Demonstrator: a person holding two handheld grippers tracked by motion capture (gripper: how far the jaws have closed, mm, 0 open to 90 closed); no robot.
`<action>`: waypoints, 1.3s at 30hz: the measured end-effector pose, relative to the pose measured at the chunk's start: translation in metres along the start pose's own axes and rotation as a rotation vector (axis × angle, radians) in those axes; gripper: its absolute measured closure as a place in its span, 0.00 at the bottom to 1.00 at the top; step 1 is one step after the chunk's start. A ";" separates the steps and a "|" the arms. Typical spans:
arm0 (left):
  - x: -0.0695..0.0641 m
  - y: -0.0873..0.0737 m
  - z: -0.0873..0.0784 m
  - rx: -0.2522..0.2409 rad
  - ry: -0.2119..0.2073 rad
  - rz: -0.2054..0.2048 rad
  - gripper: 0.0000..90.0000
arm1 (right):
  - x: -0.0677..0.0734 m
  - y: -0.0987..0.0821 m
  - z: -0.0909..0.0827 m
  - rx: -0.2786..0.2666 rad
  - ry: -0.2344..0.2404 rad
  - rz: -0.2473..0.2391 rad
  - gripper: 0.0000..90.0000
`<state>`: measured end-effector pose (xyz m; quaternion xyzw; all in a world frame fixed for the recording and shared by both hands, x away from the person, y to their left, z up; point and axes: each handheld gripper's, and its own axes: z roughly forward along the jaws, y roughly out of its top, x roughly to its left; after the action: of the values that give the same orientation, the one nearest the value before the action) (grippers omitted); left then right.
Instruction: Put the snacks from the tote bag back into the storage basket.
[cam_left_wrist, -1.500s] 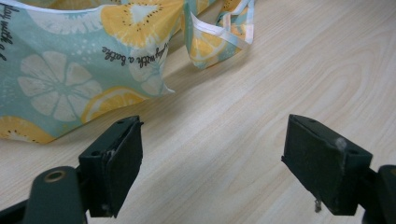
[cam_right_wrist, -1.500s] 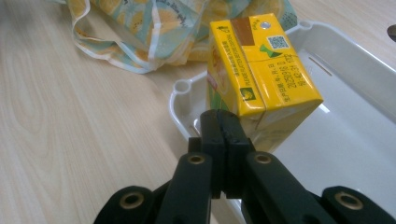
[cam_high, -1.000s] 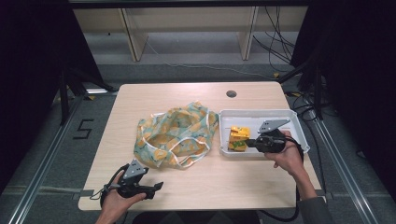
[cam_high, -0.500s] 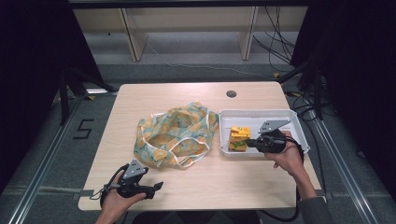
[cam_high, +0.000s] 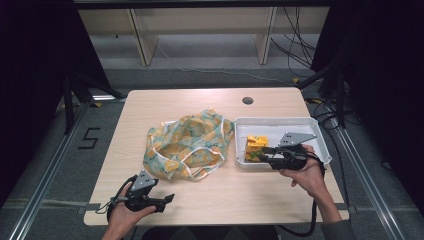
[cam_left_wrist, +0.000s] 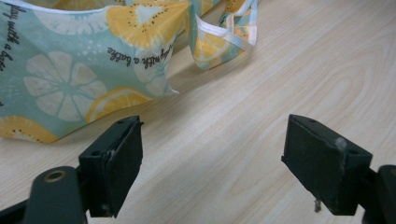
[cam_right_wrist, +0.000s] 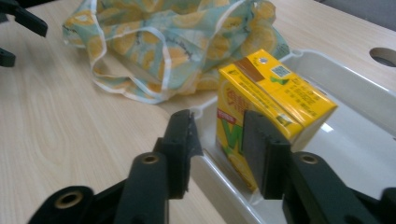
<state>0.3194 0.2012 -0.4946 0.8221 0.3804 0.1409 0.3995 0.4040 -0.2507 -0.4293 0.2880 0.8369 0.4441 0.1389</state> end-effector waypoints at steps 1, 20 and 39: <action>0.000 0.000 0.000 0.000 0.000 0.006 0.22 | 0.003 -0.001 0.001 0.009 0.015 0.024 0.65; -0.001 -0.002 0.002 -0.009 0.016 -0.002 0.22 | 0.021 -0.006 0.018 -0.018 0.026 0.086 0.40; 0.000 -0.004 0.001 0.006 0.012 0.023 0.22 | 0.031 -0.019 0.020 -0.048 0.009 0.089 0.36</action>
<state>0.3177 0.2025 -0.4980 0.8268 0.3735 0.1494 0.3932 0.3827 -0.2272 -0.4555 0.3195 0.8130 0.4713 0.1220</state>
